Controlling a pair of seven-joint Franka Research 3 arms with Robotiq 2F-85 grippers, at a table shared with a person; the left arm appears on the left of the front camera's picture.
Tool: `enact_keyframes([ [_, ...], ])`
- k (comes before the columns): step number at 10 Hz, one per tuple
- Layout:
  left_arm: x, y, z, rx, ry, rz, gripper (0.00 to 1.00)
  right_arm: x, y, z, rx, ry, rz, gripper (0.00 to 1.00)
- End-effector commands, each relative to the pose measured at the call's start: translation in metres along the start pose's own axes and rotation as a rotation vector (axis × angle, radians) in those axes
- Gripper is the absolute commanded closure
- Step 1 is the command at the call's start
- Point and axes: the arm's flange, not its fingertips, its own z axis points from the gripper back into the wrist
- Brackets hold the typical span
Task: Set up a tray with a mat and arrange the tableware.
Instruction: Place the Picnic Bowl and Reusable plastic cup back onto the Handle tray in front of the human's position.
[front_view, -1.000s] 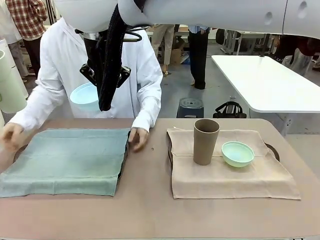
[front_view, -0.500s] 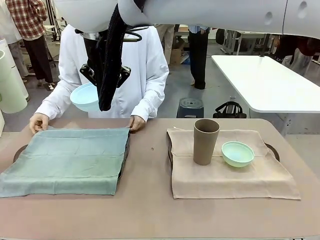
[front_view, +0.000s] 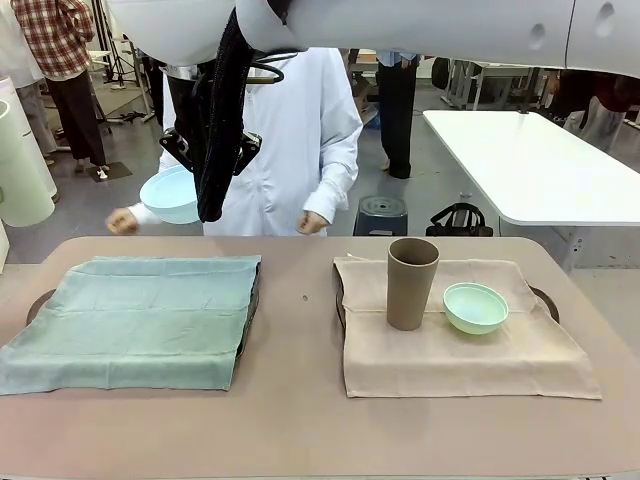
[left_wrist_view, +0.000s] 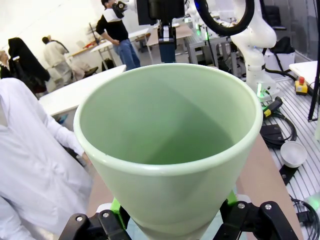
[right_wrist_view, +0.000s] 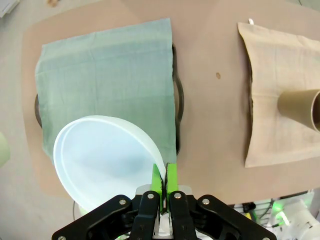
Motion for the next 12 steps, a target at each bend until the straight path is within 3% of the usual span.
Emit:
enact_keyframes([
  [1, 0.002, 0.001, 0.001, 0.000, 0.003, -0.012, 0.72, 0.000, 0.000, 0.000, 0.005, 0.002, 0.002, 1.00],
  [3, 0.002, 0.001, 0.001, 0.000, 0.003, -0.012, 0.72, 0.000, 0.000, 0.000, 0.005, 0.002, 0.002, 1.00],
  [4, 0.000, 0.000, 0.000, 0.000, 0.000, 0.000, 0.16, 0.000, 0.000, 0.000, 0.000, 0.000, 0.000, 0.96],
  [6, -0.044, 0.026, -0.023, -0.012, 0.021, 0.022, 0.16, 0.037, -0.001, -0.059, 0.084, 0.084, 0.028, 0.96],
  [8, -0.078, 0.039, -0.048, -0.093, 0.016, 0.015, 0.16, 0.062, 0.005, -0.117, 0.086, 0.157, 0.029, 0.96],
  [12, -0.147, 0.054, -0.084, -0.160, 0.022, 0.046, 0.16, 0.071, 0.018, -0.184, 0.099, 0.234, 0.063, 0.96],
])
